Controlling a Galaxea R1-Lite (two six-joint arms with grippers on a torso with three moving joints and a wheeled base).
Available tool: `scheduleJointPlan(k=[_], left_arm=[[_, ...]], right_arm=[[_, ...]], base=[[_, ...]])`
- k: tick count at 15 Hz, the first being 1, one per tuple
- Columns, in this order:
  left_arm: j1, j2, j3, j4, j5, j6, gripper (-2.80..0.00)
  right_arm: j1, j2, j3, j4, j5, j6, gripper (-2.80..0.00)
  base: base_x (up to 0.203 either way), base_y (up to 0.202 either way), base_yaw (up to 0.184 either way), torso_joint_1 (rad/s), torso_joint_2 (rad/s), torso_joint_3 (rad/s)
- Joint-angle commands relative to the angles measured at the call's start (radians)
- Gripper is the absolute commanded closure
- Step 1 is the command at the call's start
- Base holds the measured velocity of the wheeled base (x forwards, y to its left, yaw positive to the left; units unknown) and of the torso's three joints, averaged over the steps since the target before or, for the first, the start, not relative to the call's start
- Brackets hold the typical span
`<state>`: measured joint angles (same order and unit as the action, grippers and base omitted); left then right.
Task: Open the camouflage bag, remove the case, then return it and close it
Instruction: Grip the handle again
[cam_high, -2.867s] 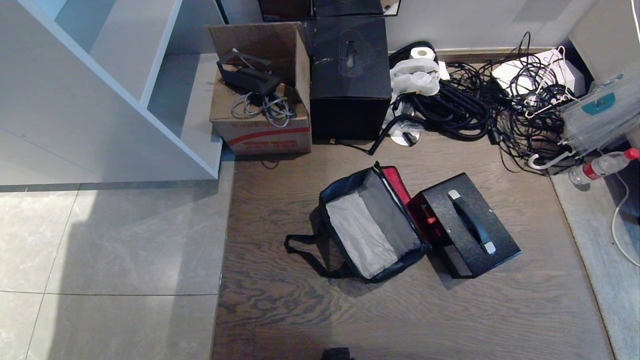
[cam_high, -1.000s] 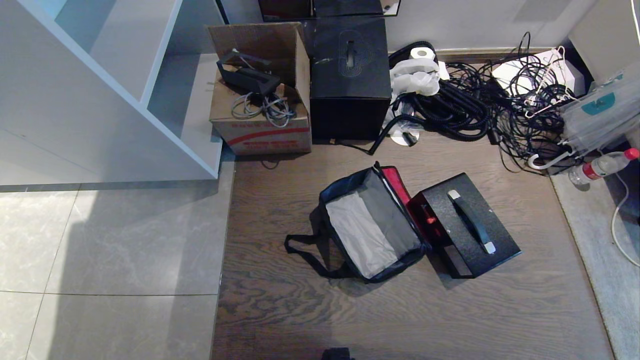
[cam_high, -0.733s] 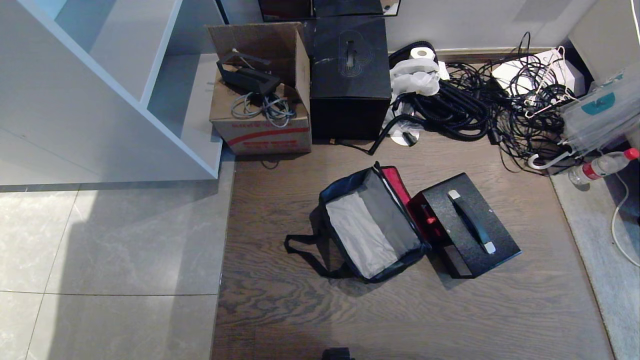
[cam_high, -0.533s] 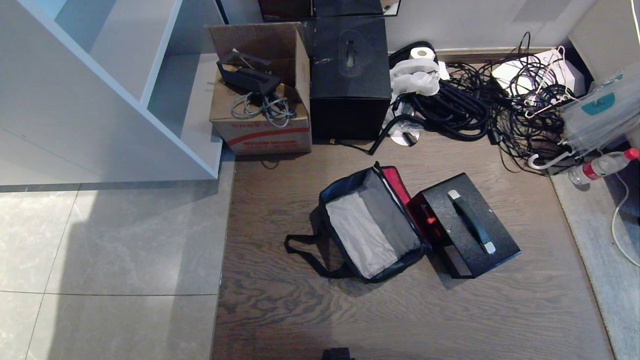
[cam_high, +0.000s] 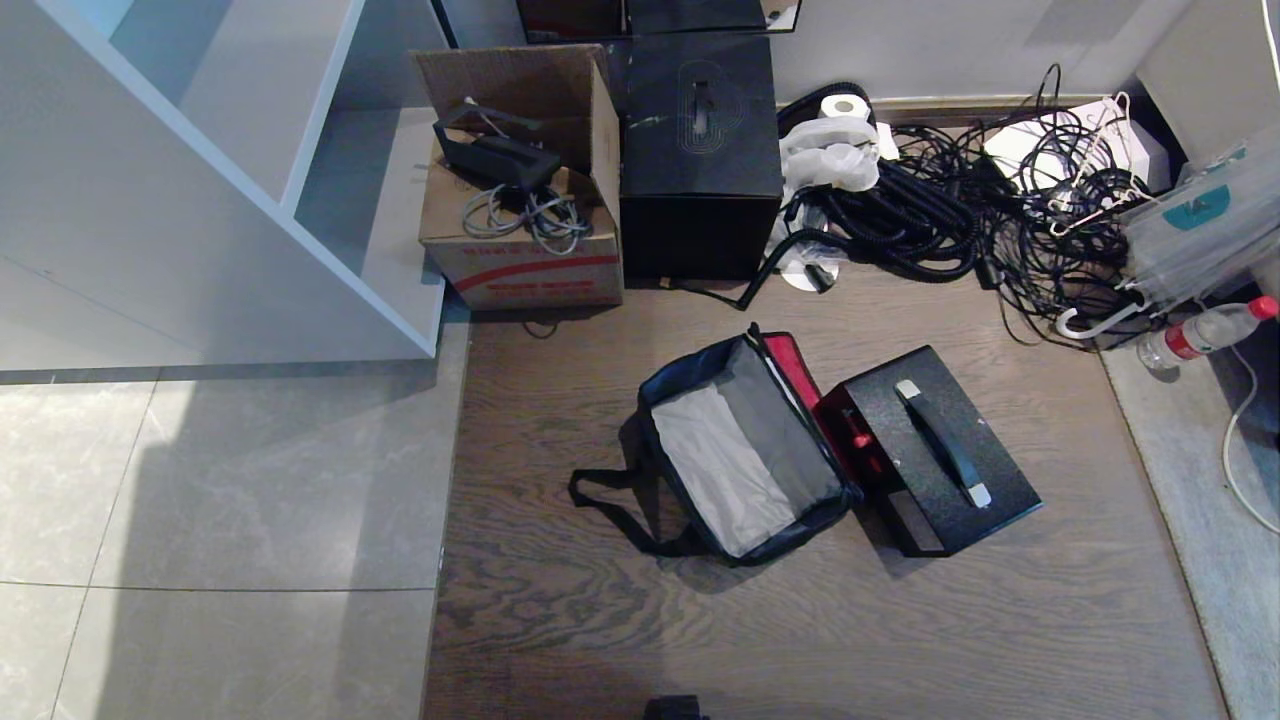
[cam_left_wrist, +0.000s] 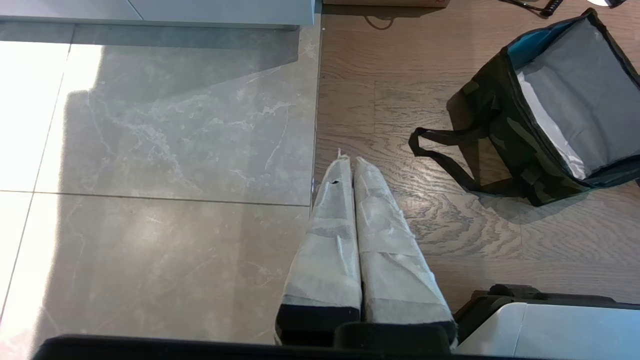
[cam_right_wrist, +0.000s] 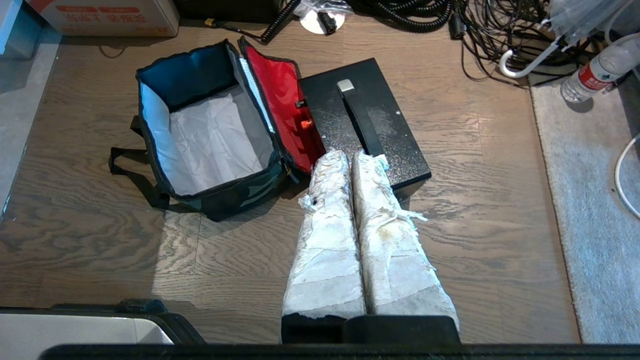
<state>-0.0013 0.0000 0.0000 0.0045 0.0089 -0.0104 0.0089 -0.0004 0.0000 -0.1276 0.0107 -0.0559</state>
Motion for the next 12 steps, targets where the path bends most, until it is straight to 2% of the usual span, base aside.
scheduleJointPlan(k=[1, 12], left_arm=[[0.0, 0.0, 0.0, 0.0, 0.0, 0.0, 0.0], [0.0, 0.0, 0.0, 0.0, 0.0, 0.0, 0.0]], right_arm=[[0.0, 0.003, 0.04, -0.001, 0.0, -0.001, 0.0], [0.0, 0.003, 0.04, -0.001, 0.0, -0.001, 0.0]], base=[[0.0, 0.0, 0.0, 0.0, 0.0, 0.0], [0.0, 0.0, 0.0, 0.0, 0.0, 0.0]])
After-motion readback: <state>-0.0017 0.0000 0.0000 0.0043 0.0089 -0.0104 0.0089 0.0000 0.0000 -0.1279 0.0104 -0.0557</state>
